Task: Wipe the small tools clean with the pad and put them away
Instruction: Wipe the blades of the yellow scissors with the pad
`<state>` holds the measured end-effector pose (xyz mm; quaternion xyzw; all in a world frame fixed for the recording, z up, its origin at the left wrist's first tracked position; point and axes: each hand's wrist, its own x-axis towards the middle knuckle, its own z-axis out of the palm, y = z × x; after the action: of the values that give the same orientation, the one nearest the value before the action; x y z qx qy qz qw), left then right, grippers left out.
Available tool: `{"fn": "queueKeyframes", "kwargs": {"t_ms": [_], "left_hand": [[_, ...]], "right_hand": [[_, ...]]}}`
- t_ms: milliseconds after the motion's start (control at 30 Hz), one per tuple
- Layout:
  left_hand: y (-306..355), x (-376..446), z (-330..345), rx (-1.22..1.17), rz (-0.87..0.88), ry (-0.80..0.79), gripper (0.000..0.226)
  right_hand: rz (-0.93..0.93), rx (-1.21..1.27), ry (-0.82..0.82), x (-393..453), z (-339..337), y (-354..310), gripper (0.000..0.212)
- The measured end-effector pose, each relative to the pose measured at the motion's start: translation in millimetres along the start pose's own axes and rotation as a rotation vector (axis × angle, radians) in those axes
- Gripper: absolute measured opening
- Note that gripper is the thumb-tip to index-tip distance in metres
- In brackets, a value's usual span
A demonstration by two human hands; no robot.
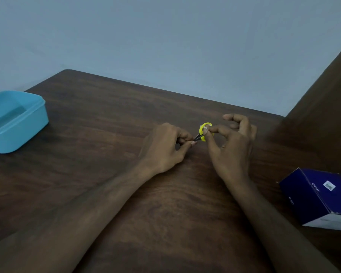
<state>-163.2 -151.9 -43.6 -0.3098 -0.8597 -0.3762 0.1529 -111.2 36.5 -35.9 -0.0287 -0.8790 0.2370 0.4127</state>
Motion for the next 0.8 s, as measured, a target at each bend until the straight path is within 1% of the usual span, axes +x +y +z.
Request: {"fn": "queueKeyframes", "kwargs": {"t_ms": [33,67,133,233,333,400,567,667,733,800], "left_hand": [[0,0,0,0.023,0.019,-0.003,0.012],[1,-1,-1,0.042,0.028,-0.006,0.013],[3,-2,-1,0.068,0.008,-0.003,0.015],[5,-1,-1,0.086,-0.065,-0.023,0.014],[5,-2,-1,0.079,-0.115,-0.037,0.014],[4,-2,-1,0.061,-0.144,-0.03,0.013],[6,-2,-2,0.049,-0.179,-0.047,0.013],[3,-1,0,0.032,-0.194,-0.039,0.014],[0,1,0,-0.008,-0.213,-0.024,0.017],[0,1,0,-0.042,-0.212,-0.026,0.014]], "right_hand": [[0.036,0.045,-0.017,0,1,0,0.004],[0.084,0.109,-0.044,0,3,0,0.01],[0.167,0.234,-0.082,1,7,1,0.017],[0.26,0.314,-0.131,4,13,5,0.005],[0.312,0.342,-0.154,5,17,7,0.005],[0.324,0.407,-0.149,5,16,6,0.002],[0.392,0.55,-0.155,3,20,3,0.006],[0.452,0.665,-0.133,3,20,2,0.011],[0.459,0.71,-0.093,5,16,1,0.008],[0.359,0.591,0.023,8,8,2,0.005]]}}
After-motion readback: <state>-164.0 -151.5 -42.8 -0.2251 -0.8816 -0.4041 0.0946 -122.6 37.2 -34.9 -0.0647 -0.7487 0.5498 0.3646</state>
